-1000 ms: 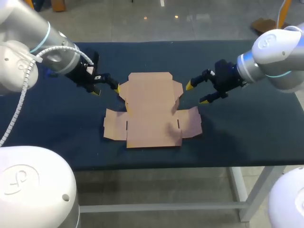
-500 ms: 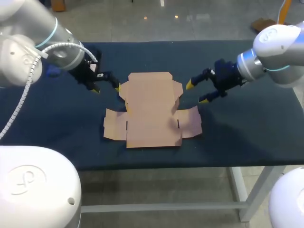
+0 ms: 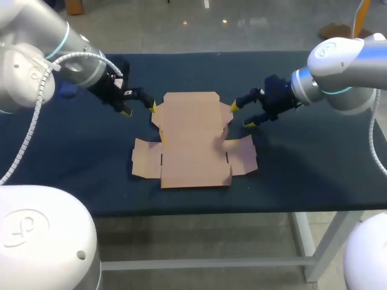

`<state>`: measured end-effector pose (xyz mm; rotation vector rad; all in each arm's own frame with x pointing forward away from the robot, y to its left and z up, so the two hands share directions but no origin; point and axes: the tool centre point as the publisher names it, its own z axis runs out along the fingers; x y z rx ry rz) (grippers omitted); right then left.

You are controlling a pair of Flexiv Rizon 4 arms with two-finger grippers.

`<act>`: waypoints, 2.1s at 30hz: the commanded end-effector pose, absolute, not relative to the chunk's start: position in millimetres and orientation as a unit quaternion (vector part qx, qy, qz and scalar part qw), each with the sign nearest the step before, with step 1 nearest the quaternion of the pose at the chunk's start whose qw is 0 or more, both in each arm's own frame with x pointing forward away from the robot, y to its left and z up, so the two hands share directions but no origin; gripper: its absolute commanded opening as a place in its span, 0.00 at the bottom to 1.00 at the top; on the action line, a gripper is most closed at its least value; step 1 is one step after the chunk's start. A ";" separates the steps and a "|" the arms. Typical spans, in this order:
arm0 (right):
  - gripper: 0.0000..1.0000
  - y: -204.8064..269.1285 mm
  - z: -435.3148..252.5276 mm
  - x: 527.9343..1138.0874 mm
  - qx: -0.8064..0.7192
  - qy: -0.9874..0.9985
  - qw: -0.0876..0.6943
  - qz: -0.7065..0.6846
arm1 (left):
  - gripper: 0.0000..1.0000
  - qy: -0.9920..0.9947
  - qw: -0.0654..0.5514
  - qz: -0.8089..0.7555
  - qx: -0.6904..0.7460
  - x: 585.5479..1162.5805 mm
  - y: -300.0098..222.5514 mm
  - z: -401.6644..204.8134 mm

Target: Assemble the packaging by folding the flat box into shape, placing the metal phone stand inside, and closing the box properly

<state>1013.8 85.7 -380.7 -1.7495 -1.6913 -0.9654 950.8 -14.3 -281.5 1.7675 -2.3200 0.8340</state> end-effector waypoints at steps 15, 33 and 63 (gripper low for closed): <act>0.55 98.3 -400.0 1046.4 -0.635 -0.613 0.284 -0.375 | 1.00 -0.762 0.071 0.296 0.572 956.9 -13.3 -283.6; 0.50 106.8 -409.0 1054.5 -0.639 -0.603 0.289 -0.381 | 1.00 -0.757 0.074 0.301 0.575 953.0 -8.1 -283.5; 0.36 129.5 -415.4 1065.4 -0.616 -0.605 0.295 -0.409 | 1.00 -0.748 0.072 0.309 0.583 938.3 0.6 -283.6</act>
